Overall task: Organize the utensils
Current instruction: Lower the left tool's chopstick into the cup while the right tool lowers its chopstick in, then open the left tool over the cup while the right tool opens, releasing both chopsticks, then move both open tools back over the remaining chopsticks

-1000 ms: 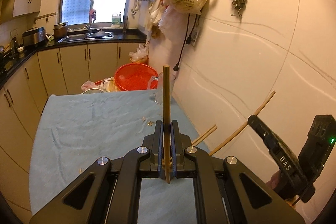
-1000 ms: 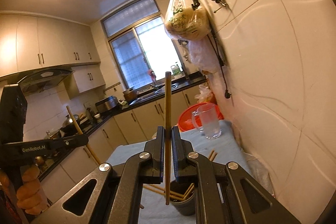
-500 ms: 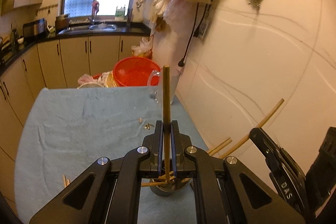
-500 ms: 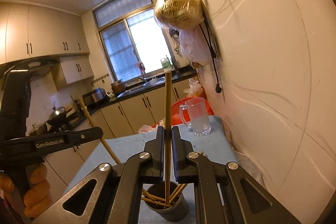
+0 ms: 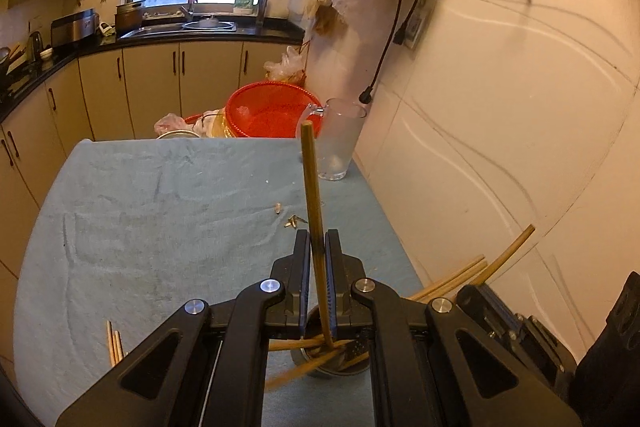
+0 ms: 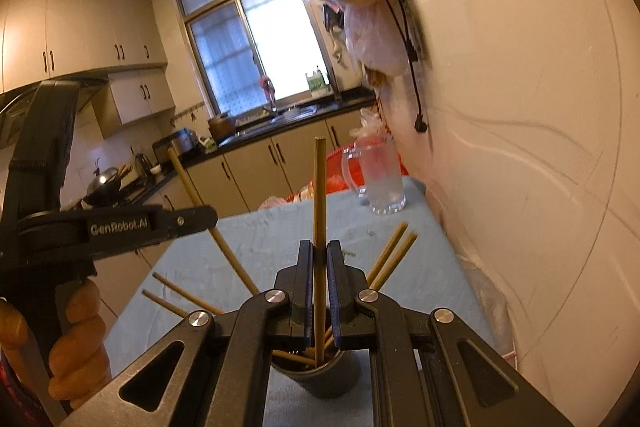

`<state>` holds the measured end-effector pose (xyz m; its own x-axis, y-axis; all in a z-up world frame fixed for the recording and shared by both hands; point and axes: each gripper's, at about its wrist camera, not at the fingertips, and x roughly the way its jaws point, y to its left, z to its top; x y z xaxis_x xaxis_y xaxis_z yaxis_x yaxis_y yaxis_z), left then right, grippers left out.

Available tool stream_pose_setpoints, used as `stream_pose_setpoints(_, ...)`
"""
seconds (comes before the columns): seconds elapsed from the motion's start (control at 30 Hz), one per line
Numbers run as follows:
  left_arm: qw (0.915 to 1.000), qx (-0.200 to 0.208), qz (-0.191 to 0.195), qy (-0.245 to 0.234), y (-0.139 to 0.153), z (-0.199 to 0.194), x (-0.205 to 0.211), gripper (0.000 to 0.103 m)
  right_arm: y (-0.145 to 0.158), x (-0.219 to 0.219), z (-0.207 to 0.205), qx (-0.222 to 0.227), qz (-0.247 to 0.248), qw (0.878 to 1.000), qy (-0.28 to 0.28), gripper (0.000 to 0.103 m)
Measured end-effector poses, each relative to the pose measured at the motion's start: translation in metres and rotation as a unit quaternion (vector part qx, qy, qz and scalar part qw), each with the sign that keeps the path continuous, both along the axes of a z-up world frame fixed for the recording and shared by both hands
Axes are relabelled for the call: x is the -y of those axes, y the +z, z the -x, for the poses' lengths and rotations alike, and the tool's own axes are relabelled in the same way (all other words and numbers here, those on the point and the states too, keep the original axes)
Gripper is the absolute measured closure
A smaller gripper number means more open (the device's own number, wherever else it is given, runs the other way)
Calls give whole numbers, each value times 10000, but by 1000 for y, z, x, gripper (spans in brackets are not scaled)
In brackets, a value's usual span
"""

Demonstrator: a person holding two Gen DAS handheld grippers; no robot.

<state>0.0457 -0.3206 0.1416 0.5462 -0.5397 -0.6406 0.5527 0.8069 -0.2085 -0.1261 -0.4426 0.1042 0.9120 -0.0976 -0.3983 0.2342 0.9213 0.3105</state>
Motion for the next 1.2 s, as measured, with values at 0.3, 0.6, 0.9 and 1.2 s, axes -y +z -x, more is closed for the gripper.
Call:
stream_pose_setpoints(0.3, 9998, -177, -60, 2, -7, -5, -1, 90, -1, -1, 2, -115, -26, 9999, 57, 94)
stream_pose_setpoints(0.6, 9998, -136, 144, 90, 6, 0, -13, 80, 10, -2, 15, 83, -1, 10000, -20, 82)
stream_pose_setpoints(0.9, 9991, 237, 337, 133, 35, 27, -41, 69, 31, -6, 46, 379, 24, 9991, -198, 54)
stream_pose_setpoints(1.2, 9974, 583, 223, 363, 37, 61, -115, 59, 19, -37, 68, 275, 59, 9996, 5, 27)
